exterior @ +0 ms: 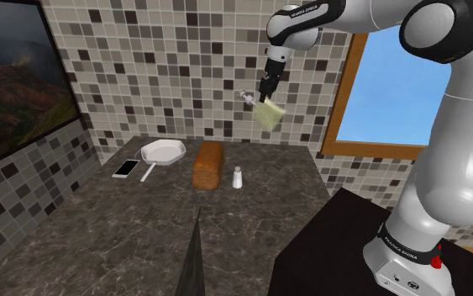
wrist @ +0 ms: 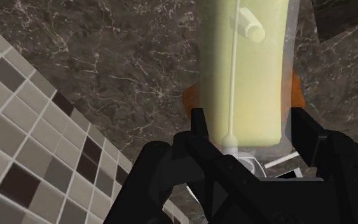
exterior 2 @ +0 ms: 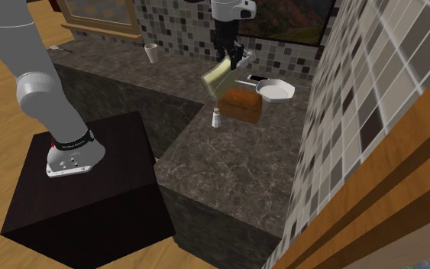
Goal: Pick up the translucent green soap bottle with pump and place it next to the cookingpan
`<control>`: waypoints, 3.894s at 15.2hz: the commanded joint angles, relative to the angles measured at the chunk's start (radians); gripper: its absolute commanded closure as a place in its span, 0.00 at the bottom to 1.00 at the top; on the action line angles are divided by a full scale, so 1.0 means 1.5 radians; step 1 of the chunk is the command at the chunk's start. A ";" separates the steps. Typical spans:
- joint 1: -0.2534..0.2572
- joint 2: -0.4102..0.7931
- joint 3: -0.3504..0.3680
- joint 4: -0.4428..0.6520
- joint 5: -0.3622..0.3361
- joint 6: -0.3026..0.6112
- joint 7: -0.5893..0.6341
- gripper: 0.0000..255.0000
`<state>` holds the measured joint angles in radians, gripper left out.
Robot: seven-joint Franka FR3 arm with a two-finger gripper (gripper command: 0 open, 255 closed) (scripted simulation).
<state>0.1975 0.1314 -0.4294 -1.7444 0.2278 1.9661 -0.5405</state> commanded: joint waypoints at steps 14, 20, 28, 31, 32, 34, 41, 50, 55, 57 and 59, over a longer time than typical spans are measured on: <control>0.106 0.130 0.079 0.172 0.002 -0.016 0.203 1.00; 0.137 0.225 0.102 0.314 0.006 -0.055 0.276 1.00; 0.149 0.429 0.129 0.641 0.016 -0.167 0.370 1.00; 0.158 0.412 0.128 0.582 0.015 -0.128 0.364 1.00; 0.160 0.408 0.127 0.566 0.015 -0.116 0.363 1.00; 0.164 0.401 0.127 0.537 0.015 -0.093 0.359 1.00; 0.173 0.392 0.127 0.458 0.017 -0.025 0.349 1.00; 0.179 0.399 0.130 0.389 0.023 0.050 0.338 1.00; 0.180 0.410 0.133 0.362 0.028 0.087 0.332 1.00; 0.180 0.415 0.134 0.353 0.030 0.101 0.330 1.00; 0.180 0.421 0.136 0.345 0.032 0.115 0.327 1.00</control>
<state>0.4674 0.7588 -0.2270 -1.2199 0.2740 2.1263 -0.0478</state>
